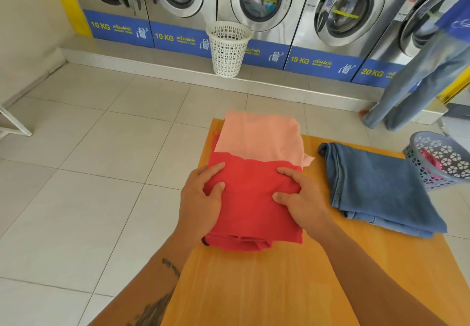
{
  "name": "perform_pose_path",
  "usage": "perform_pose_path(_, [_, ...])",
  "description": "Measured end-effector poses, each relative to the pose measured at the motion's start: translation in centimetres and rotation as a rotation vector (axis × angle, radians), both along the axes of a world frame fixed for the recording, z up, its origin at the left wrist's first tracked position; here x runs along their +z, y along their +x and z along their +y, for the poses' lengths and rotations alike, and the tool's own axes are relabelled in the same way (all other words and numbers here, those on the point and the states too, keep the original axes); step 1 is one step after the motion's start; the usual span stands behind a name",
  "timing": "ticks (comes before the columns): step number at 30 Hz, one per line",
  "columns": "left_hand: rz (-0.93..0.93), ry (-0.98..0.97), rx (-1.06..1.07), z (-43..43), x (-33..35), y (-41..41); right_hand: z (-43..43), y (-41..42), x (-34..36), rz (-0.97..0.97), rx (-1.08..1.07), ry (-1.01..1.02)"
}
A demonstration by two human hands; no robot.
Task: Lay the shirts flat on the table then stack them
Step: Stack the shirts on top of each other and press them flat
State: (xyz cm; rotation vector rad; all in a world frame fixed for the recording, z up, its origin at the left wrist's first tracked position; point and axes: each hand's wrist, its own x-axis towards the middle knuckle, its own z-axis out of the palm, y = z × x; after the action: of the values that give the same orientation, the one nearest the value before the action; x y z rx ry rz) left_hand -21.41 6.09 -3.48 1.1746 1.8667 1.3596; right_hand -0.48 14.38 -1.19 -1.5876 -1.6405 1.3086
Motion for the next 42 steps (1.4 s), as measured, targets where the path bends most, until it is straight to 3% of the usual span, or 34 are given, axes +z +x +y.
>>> perform_pose_path(5, [0.030, 0.093, 0.011, 7.8, 3.1, -1.5, 7.1, -1.2, 3.4, 0.041, -0.032, 0.090])
perform_pose_path(10, [0.195, 0.130, -0.002, 17.1, 5.7, -2.1, 16.1, -2.3, 5.9, -0.026, -0.062, 0.146])
perform_pose_path(13, [0.260, 0.029, -0.049, 20.9, 4.4, -2.4, 20.1, -2.1, 4.5, -0.170, -0.014, 0.155])
perform_pose_path(17, [0.338, -0.285, -0.215, 21.6, -1.1, -3.2, 20.9, -1.3, -1.3, -0.423, 0.170, 0.035])
perform_pose_path(24, [0.366, -0.242, -0.157, 22.6, -3.2, -3.9, 19.9, -1.0, -5.1, -0.410, 0.114, 0.048])
perform_pose_path(28, [0.612, -0.088, -0.104, 24.3, -1.1, -3.0, 20.4, -1.8, -2.3, -0.664, 0.045, 0.350])
perform_pose_path(32, [0.742, 0.018, -0.201, 26.5, -0.2, -1.1, 21.9, -4.6, -0.6, -0.711, 0.106, 0.551])
perform_pose_path(36, [0.854, -0.115, -0.335, 26.9, -2.5, -0.3, 22.3, -5.2, -3.4, -0.769, 0.319, 0.375])
perform_pose_path(42, [0.868, -0.290, -0.293, 25.9, -5.1, 0.1, 23.1, -3.3, -5.9, -0.609, 0.304, 0.218])
